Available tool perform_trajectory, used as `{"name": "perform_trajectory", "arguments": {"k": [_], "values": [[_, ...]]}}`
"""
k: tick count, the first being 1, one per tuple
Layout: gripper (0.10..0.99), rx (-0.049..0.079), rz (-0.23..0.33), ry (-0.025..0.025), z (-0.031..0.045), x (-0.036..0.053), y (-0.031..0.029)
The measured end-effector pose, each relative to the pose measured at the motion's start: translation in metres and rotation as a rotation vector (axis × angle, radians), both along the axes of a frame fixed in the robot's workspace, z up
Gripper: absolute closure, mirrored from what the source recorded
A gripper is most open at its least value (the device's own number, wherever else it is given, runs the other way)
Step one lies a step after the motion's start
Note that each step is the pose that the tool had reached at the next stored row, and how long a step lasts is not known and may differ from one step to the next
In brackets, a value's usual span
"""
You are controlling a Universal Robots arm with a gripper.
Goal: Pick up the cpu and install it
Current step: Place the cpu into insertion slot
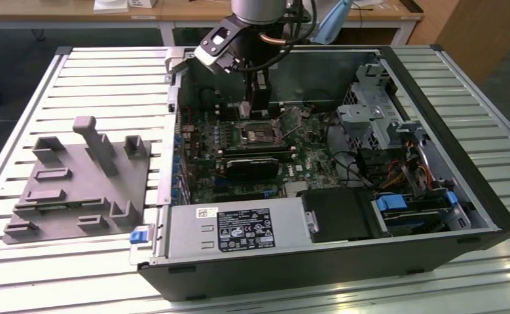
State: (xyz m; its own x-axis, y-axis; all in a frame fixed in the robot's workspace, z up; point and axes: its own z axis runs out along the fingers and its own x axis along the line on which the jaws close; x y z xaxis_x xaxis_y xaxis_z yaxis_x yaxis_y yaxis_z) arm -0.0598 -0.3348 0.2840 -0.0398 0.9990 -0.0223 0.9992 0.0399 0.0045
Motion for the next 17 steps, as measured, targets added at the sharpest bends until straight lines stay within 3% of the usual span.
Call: {"name": "perform_trajectory", "arguments": {"k": [17], "values": [[0.549, 0.0, 0.0, 0.0083, -0.009, 0.0023, 0.0]]}}
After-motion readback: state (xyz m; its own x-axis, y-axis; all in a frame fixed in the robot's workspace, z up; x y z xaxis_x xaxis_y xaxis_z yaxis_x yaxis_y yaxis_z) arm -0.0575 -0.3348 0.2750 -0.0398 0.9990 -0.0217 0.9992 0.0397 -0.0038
